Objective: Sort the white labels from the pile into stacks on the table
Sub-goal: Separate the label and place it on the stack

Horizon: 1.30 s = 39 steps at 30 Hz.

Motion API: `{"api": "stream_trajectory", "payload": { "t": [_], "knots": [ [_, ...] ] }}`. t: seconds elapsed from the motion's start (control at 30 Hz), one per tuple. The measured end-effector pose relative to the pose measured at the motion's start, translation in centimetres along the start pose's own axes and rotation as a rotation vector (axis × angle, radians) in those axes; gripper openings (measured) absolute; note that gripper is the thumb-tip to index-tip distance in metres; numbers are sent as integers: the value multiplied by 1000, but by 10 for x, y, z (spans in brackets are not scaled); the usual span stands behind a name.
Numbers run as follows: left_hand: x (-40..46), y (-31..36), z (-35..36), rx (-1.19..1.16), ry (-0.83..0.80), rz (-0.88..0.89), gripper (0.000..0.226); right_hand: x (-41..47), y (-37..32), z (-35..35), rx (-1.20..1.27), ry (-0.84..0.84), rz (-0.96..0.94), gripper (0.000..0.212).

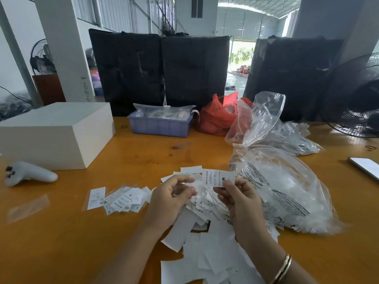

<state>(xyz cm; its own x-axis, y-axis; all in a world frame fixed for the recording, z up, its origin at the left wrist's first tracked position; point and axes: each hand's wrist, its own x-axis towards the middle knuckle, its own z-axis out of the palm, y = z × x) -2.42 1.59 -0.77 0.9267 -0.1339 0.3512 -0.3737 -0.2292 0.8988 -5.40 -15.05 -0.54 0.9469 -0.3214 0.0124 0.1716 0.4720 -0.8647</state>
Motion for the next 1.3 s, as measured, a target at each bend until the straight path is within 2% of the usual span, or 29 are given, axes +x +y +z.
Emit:
{"api": "stream_trajectory", "payload": {
  "t": [0.23,0.4,0.63,0.73,0.83,1.03,1.17,1.3],
  "knots": [
    [1,0,0,2,31,-14,15,-4,2,3,-213,-76,-31,6],
    [0,3,-3,-39,-18,-42,11,-5,-2,4,-402,-123,-96,3],
    [-1,6,0,-79,-78,-70,13,-10,1,8,-469,-178,-119,7],
    [-1,7,1,-108,-49,-69,13,-10,0,7,-425,-160,-111,1],
    [-1,8,2,-173,19,-123,11,-8,-2,6,-398,-131,-123,4],
    [-2,9,6,-172,61,-139,11,-11,5,8,-527,-171,-177,11],
    [-3,10,5,-171,78,-150,11,-12,5,9,-662,-174,-308,19],
    [-3,10,4,-166,62,-158,12,-13,5,11,-738,-189,-377,11]
  ]
}}
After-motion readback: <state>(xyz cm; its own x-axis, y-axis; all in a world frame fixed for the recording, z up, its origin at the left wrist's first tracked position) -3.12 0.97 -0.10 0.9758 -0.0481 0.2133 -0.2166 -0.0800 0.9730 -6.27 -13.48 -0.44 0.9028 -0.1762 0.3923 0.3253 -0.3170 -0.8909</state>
